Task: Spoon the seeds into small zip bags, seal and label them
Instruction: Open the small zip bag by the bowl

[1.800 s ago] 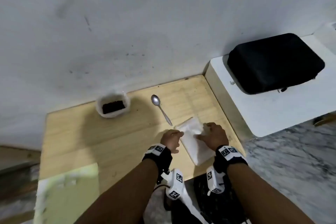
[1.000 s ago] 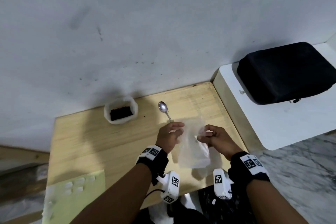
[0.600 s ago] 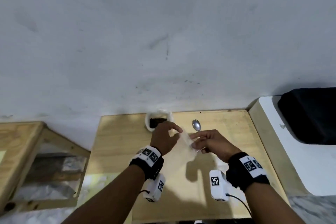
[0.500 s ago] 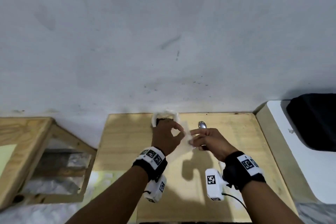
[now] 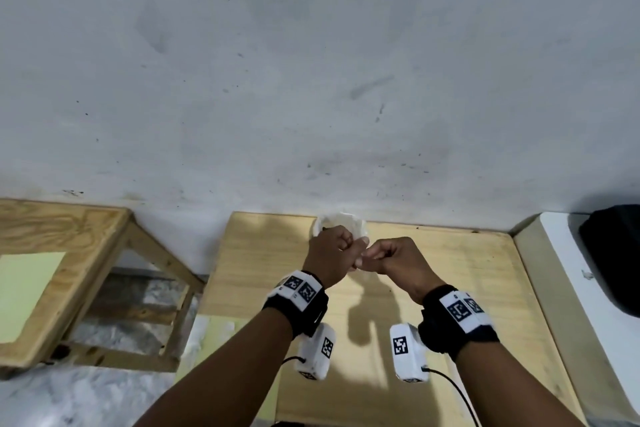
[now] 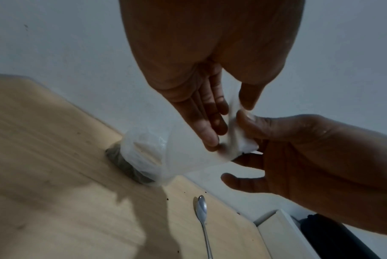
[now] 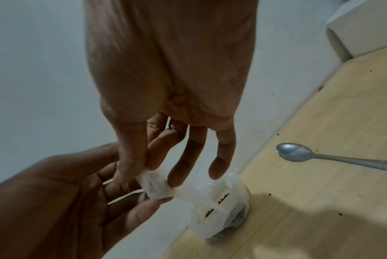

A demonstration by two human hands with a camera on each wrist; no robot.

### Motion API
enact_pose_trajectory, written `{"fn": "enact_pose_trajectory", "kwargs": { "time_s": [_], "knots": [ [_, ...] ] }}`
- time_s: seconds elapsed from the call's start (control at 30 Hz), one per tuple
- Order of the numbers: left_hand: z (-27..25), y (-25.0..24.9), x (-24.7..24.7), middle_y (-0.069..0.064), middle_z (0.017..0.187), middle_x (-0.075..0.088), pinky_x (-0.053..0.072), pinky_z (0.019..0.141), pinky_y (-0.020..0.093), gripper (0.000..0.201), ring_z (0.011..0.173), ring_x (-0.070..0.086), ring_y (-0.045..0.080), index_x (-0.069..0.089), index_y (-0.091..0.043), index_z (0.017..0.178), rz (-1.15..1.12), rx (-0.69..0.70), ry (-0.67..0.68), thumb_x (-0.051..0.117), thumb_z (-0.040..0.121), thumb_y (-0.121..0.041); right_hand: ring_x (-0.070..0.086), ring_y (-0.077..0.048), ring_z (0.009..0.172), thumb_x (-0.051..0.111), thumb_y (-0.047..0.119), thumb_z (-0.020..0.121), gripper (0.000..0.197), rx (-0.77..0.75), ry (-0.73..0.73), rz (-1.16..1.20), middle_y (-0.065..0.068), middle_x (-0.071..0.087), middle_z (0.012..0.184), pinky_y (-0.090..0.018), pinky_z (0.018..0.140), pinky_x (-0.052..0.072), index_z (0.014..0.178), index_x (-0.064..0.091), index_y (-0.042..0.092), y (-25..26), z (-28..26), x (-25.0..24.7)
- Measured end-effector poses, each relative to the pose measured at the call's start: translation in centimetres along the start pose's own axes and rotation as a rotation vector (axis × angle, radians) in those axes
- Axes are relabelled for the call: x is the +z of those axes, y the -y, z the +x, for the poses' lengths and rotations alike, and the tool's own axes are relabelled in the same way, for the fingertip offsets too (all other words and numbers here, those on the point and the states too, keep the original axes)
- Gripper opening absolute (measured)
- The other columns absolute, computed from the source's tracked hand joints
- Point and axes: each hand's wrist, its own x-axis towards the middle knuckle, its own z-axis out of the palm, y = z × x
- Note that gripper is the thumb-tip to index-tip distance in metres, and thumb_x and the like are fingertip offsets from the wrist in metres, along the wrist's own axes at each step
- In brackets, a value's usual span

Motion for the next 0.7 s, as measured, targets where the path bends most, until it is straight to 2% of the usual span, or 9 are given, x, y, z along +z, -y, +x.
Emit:
{"fn": "enact_pose_trajectory", "kwargs": {
  "time_s": [0.1, 0.17, 0.23, 0.3, 0.4, 0.47, 0.53, 0.6, 0.7],
  "knots": [
    [-0.2, 0.1, 0.0, 0.012, 0.066, 0.061, 0.061, 0.061, 0.033, 0.032, 0.061, 0.068, 0.016, 0.051, 0.000, 0.079, -0.152, -0.002, 0.029, 0.075, 0.087, -0.021, 0.066, -0.007, 0.074, 0.082, 0.009, 0.080, 0.010, 0.067, 0.036, 0.039, -0.001, 0.072, 0.078, -0.026, 0.072, 0.053, 0.078, 0.072, 0.009, 0.0, -0.2, -0.6],
    [-0.2, 0.5, -0.1, 0.015, 0.068, 0.062, 0.062, 0.063, 0.038, 0.035, 0.064, 0.070, 0.021, 0.050, 0.001, 0.079, -0.179, -0.006, 0.060, 0.076, 0.086, -0.022, 0.069, -0.006, 0.082, 0.077, 0.011, 0.085, 0.008, 0.116, 0.103, 0.070, 0.001, 0.074, 0.084, -0.032, 0.079, 0.056, 0.082, 0.071, 0.008, 0.0, -0.5, -1.2],
    [-0.5, 0.7, 0.0, 0.017, 0.073, 0.065, 0.062, 0.065, 0.040, 0.039, 0.067, 0.072, 0.022, 0.050, 0.007, 0.084, -0.167, -0.013, 0.088, 0.074, 0.087, -0.023, 0.068, -0.005, 0.082, 0.074, 0.010, 0.088, 0.007, 0.134, 0.134, 0.062, 0.003, 0.073, 0.082, -0.035, 0.082, 0.057, 0.082, 0.071, 0.008, 0.0, -0.7, -1.7],
    [-0.8, 0.8, 0.2, 0.014, 0.074, 0.068, 0.062, 0.066, 0.041, 0.036, 0.068, 0.073, 0.023, 0.050, 0.010, 0.087, -0.166, -0.018, 0.104, 0.071, 0.090, -0.019, 0.066, -0.006, 0.081, 0.073, 0.009, 0.088, 0.008, 0.142, 0.128, 0.057, 0.002, 0.071, 0.081, -0.034, 0.079, 0.057, 0.080, 0.072, 0.009, -0.1, -0.6, -2.0],
    [-0.8, 0.6, 0.3, 0.011, 0.074, 0.071, 0.062, 0.068, 0.039, 0.017, 0.071, 0.073, 0.027, 0.053, 0.007, 0.085, -0.179, -0.056, 0.097, 0.061, 0.093, -0.006, 0.066, -0.011, 0.079, 0.072, 0.009, 0.089, 0.008, 0.073, 0.053, 0.000, -0.001, 0.072, 0.080, -0.029, 0.075, 0.053, 0.080, 0.073, 0.009, -0.5, -0.4, -1.8],
    [-0.7, 0.2, 0.4, 0.016, 0.074, 0.071, 0.062, 0.067, 0.037, 0.014, 0.072, 0.073, 0.032, 0.053, 0.000, 0.077, -0.181, -0.104, 0.058, 0.055, 0.091, -0.001, 0.061, -0.006, 0.066, 0.074, 0.011, 0.088, 0.010, -0.032, -0.039, -0.129, 0.006, 0.069, 0.070, -0.021, 0.067, 0.048, 0.078, 0.072, 0.010, -0.8, -0.4, -1.1],
    [-0.8, -0.2, 0.5, 0.018, 0.072, 0.069, 0.062, 0.065, 0.037, 0.017, 0.068, 0.074, 0.031, 0.052, -0.002, 0.074, -0.127, -0.112, 0.016, 0.055, 0.090, -0.004, 0.054, -0.002, 0.055, 0.075, 0.012, 0.086, 0.012, -0.131, -0.111, -0.246, 0.008, 0.064, 0.061, -0.016, 0.058, 0.043, 0.075, 0.070, 0.010, -0.9, -0.5, -0.2],
    [-0.7, -0.1, 0.6, 0.018, 0.068, 0.067, 0.061, 0.064, 0.040, 0.022, 0.060, 0.072, 0.024, 0.051, 0.003, 0.074, 0.012, -0.051, -0.009, 0.057, 0.091, -0.010, 0.052, -0.005, 0.055, 0.076, 0.010, 0.082, 0.013, -0.192, -0.136, -0.273, -0.001, 0.062, 0.061, -0.017, 0.057, 0.042, 0.072, 0.067, 0.008, -1.0, -0.4, 0.5],
    [-0.5, 0.7, 0.3, 0.015, 0.063, 0.068, 0.059, 0.065, 0.046, 0.029, 0.056, 0.070, 0.024, 0.049, 0.004, 0.072, 0.162, 0.060, 0.001, 0.054, 0.092, -0.017, 0.053, -0.003, 0.052, 0.075, 0.005, 0.080, 0.018, -0.174, -0.165, -0.289, 0.004, 0.063, 0.060, -0.017, 0.056, 0.042, 0.066, 0.065, 0.009, -1.1, 0.0, 0.6]
  ]
}}
